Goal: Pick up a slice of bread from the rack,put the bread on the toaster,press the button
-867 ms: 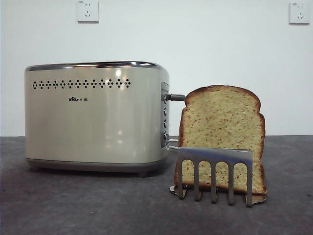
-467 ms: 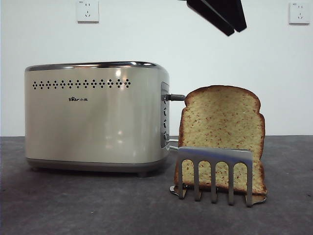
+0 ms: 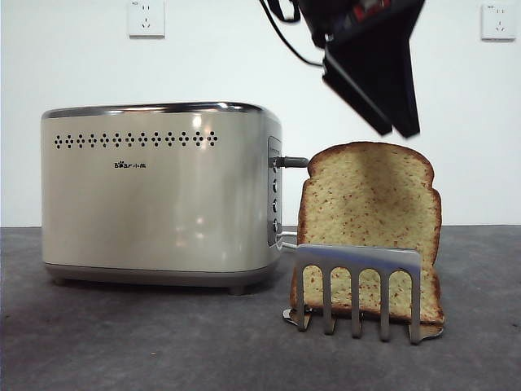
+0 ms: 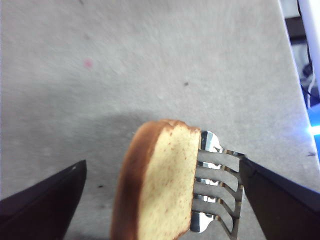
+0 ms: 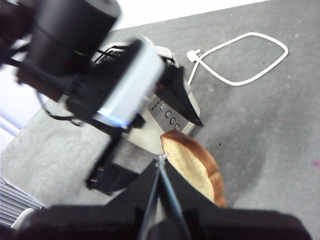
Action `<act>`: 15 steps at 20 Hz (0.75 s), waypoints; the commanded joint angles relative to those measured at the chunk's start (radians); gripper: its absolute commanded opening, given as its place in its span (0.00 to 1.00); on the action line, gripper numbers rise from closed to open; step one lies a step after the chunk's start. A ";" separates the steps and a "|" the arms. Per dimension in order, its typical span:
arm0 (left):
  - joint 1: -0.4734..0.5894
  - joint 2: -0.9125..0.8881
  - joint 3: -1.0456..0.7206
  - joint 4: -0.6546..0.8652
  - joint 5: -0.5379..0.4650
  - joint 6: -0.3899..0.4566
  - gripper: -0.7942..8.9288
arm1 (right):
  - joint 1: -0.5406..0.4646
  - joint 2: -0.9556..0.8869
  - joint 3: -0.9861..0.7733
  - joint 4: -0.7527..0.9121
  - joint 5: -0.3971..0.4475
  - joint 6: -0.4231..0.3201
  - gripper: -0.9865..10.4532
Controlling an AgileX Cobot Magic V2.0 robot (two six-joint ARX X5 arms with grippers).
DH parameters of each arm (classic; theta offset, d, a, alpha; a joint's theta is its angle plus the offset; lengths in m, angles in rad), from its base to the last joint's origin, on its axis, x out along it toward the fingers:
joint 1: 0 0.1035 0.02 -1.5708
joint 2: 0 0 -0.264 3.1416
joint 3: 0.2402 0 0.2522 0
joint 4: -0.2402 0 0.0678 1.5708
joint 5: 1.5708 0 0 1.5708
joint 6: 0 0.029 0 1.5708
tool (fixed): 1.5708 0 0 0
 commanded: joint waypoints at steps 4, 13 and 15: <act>0.004 0.072 0.000 -0.018 -0.011 -0.010 0.52 | 0.000 -0.001 0.003 -0.021 -0.003 -0.027 0.09; 0.002 0.062 0.000 -0.023 -0.105 -0.008 0.52 | 0.000 -0.001 0.003 -0.039 0.000 -0.030 0.09; 0.002 0.051 0.000 -0.028 -0.105 0.008 0.43 | 0.000 -0.001 0.003 -0.039 0.000 -0.030 0.09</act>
